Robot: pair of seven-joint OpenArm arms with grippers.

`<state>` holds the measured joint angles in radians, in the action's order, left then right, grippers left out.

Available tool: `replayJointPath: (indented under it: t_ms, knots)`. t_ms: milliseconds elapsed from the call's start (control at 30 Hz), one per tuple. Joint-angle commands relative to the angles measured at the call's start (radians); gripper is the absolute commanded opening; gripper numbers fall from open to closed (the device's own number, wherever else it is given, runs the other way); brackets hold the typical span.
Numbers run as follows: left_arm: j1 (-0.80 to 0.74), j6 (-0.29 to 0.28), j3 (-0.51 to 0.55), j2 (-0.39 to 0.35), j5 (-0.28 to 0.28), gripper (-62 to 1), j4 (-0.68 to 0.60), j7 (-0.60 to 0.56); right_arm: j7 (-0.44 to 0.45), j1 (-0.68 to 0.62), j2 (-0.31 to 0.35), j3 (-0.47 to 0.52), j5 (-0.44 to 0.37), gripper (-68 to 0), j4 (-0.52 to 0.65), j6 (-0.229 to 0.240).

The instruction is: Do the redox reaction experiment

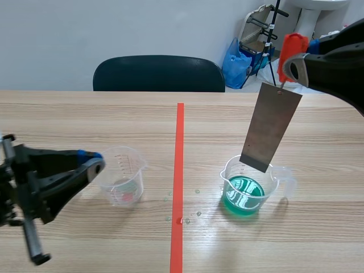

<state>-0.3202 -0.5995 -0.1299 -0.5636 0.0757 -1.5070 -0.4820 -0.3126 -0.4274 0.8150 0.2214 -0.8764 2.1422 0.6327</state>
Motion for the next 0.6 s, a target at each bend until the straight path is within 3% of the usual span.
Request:
replayJointPath:
  t_ms: [0, 267, 567]
  knots:
    - [0.051, 0.002, -0.034, 0.02, 0.011, -56.5, -0.011, 0.021, 0.016, 0.006, 0.01, 0.007, -0.011, -66.9, 0.005, -0.003]
    - [0.326, 0.035, -0.28, 0.136, 0.047, -56.9, 0.053, 0.233, 0.016, 0.006, 0.01, 0.007, -0.011, -66.9, 0.005, -0.003]
    - [0.486, 0.035, -0.417, 0.277, 0.047, -56.9, 0.225, 0.249, 0.016, 0.006, 0.01, 0.007, -0.011, -66.9, 0.005, -0.003]
